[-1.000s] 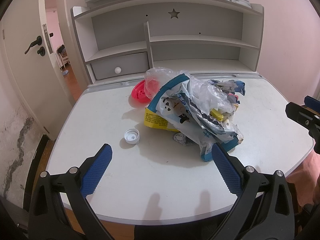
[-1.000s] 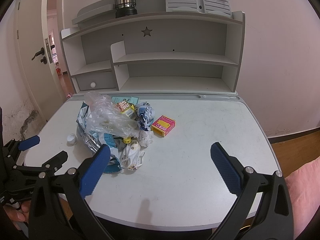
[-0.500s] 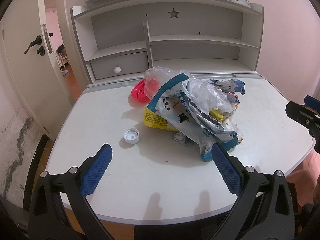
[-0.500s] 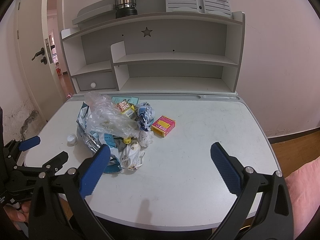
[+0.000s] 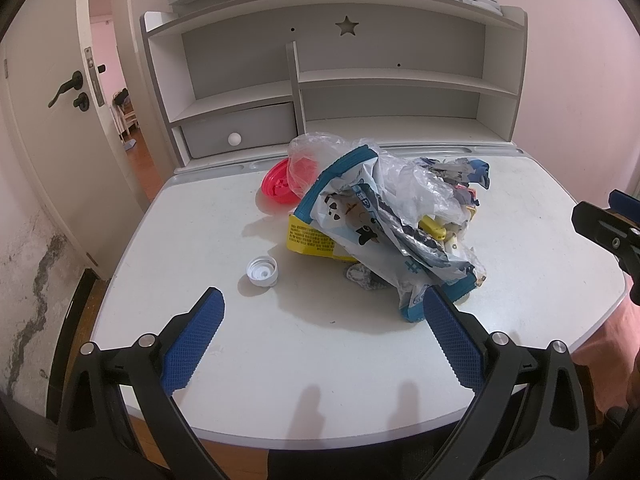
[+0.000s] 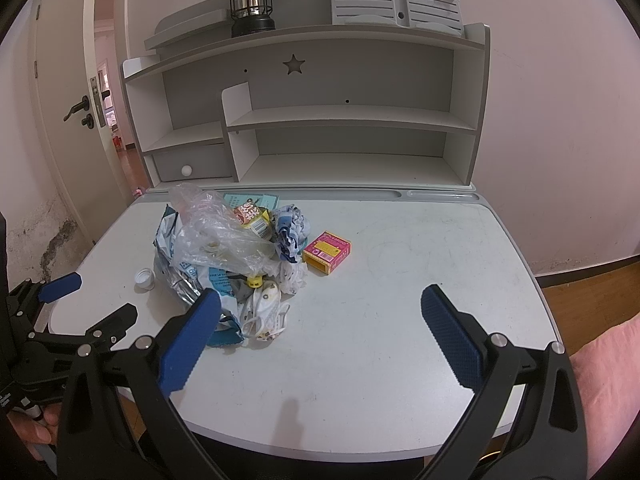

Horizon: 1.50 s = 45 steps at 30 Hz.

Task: Collect trash
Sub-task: 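Grasp the white bottle cap with the left tool while the right tool grasps the blue-white wrapper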

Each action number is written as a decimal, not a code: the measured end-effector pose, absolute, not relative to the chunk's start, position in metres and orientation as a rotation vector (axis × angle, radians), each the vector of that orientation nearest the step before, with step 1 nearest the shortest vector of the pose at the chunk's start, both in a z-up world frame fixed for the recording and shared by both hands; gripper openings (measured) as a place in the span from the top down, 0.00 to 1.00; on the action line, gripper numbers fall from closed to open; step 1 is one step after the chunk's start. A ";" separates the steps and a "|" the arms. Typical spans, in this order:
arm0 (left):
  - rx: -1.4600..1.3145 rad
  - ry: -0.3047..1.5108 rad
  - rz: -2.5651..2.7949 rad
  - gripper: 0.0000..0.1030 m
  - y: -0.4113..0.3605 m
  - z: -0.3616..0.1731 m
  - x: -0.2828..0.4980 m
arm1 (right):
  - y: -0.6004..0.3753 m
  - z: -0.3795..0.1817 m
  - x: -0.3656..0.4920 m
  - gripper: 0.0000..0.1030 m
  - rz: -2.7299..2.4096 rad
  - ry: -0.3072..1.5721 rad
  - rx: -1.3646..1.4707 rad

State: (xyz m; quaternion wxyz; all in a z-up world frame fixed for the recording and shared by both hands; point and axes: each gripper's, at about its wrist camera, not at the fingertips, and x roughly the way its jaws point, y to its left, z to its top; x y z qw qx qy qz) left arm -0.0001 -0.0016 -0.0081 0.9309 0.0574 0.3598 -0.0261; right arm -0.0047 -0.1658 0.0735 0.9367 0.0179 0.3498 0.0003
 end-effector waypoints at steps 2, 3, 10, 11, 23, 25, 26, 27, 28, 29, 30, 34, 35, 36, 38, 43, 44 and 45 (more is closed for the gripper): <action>0.117 0.737 -0.053 0.06 -0.002 -0.008 0.000 | -0.166 0.073 -0.005 0.06 0.001 0.714 0.036; 0.117 0.737 -0.053 0.06 -0.002 -0.008 0.000 | -0.166 0.073 -0.005 0.06 0.000 0.714 0.036; 0.111 0.739 -0.051 0.06 0.001 -0.008 0.002 | -0.166 0.072 -0.004 0.06 0.002 0.715 0.038; 0.108 0.745 -0.051 0.06 0.005 -0.008 0.004 | -0.167 0.072 -0.004 0.06 0.002 0.717 0.038; 0.025 0.920 -0.026 0.06 0.075 -0.056 0.068 | -0.173 0.043 0.013 0.06 0.106 0.786 0.065; 0.032 0.943 -0.027 0.06 0.077 -0.067 0.080 | -0.171 0.036 0.016 0.06 0.126 0.803 0.062; 0.043 0.961 -0.020 0.06 0.077 -0.074 0.087 | -0.171 0.032 0.018 0.06 0.134 0.811 0.060; 0.048 0.971 -0.024 0.07 0.077 -0.079 0.091 | -0.170 0.029 0.019 0.06 0.140 0.815 0.059; 0.052 0.977 -0.029 0.07 0.077 -0.082 0.094 | -0.170 0.027 0.020 0.06 0.145 0.817 0.058; 0.060 0.976 -0.034 0.08 0.076 -0.085 0.097 | -0.170 0.025 0.022 0.06 0.152 0.820 0.058; 0.068 0.973 -0.034 0.16 0.077 -0.086 0.099 | -0.170 0.023 0.024 0.06 0.158 0.822 0.060; 0.080 0.947 -0.071 0.71 0.074 -0.082 0.102 | -0.163 0.022 0.030 0.06 0.207 0.832 0.075; 0.092 0.943 -0.075 0.71 0.073 -0.081 0.102 | -0.158 0.023 0.032 0.08 0.226 0.834 0.075; 0.086 0.936 -0.084 0.71 0.073 -0.079 0.101 | -0.153 0.025 0.034 0.11 0.245 0.835 0.068; 0.077 0.925 -0.097 0.71 0.074 -0.076 0.098 | -0.140 0.029 0.042 0.18 0.267 0.823 0.028; 0.055 0.902 -0.120 0.71 0.078 -0.061 0.087 | -0.137 0.040 0.072 0.25 0.242 0.819 -0.008; 0.059 0.887 -0.121 0.71 0.079 -0.056 0.084 | -0.146 0.044 0.082 0.25 0.238 0.823 0.039; 0.063 0.876 -0.121 0.71 0.079 -0.052 0.081 | -0.153 0.046 0.092 0.25 0.237 0.828 0.077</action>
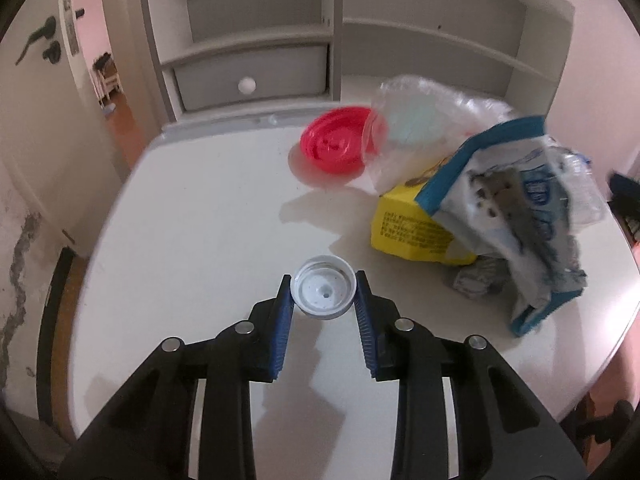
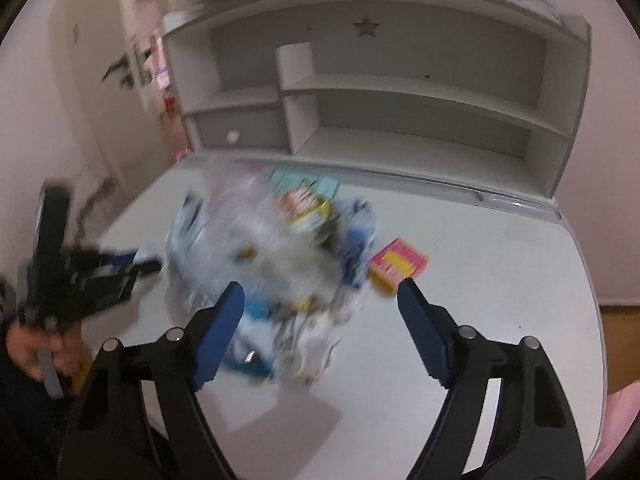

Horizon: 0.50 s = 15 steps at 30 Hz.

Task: Collect trash
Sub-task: 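Grasp the white bottle cap with the left tool while the right tool grasps the blue-white wrapper, then carry both items to the black bin and open both tools to drop them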

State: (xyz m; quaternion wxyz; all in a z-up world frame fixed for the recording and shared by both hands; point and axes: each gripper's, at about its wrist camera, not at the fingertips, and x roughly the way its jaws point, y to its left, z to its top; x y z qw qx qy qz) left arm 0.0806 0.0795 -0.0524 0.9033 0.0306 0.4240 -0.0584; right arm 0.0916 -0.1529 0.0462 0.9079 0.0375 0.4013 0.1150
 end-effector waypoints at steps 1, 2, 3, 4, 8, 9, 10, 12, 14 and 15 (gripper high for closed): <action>0.064 0.870 -0.119 0.71 0.080 -0.050 0.078 | -0.158 0.046 0.102 0.25 0.236 0.847 0.107; 0.060 0.869 -0.121 0.71 0.081 -0.047 0.076 | -0.160 0.044 0.117 0.25 0.239 0.885 0.123; 0.056 0.868 -0.124 0.71 0.082 -0.045 0.075 | -0.157 0.039 0.131 0.26 0.242 0.932 0.127; 0.053 0.866 -0.123 0.71 0.083 -0.043 0.074 | -0.154 0.035 0.140 0.30 0.245 0.967 0.129; 0.045 0.840 -0.123 0.71 0.084 -0.028 0.066 | -0.149 0.023 0.164 0.81 0.264 1.048 0.149; 0.044 0.833 -0.124 0.71 0.084 -0.025 0.062 | -0.150 0.026 0.164 0.82 0.257 1.031 0.158; 0.044 0.825 -0.125 0.71 0.083 -0.021 0.059 | -0.153 0.031 0.160 0.83 0.253 1.009 0.167; 0.045 0.809 -0.134 0.71 0.080 -0.011 0.054 | -0.161 0.044 0.147 0.83 0.253 0.953 0.192; 0.055 0.789 -0.153 0.71 0.070 0.000 0.050 | -0.175 0.060 0.129 0.83 0.238 0.891 0.214; 0.062 0.777 -0.168 0.71 0.062 0.006 0.048 | -0.184 0.067 0.119 0.83 0.225 0.863 0.228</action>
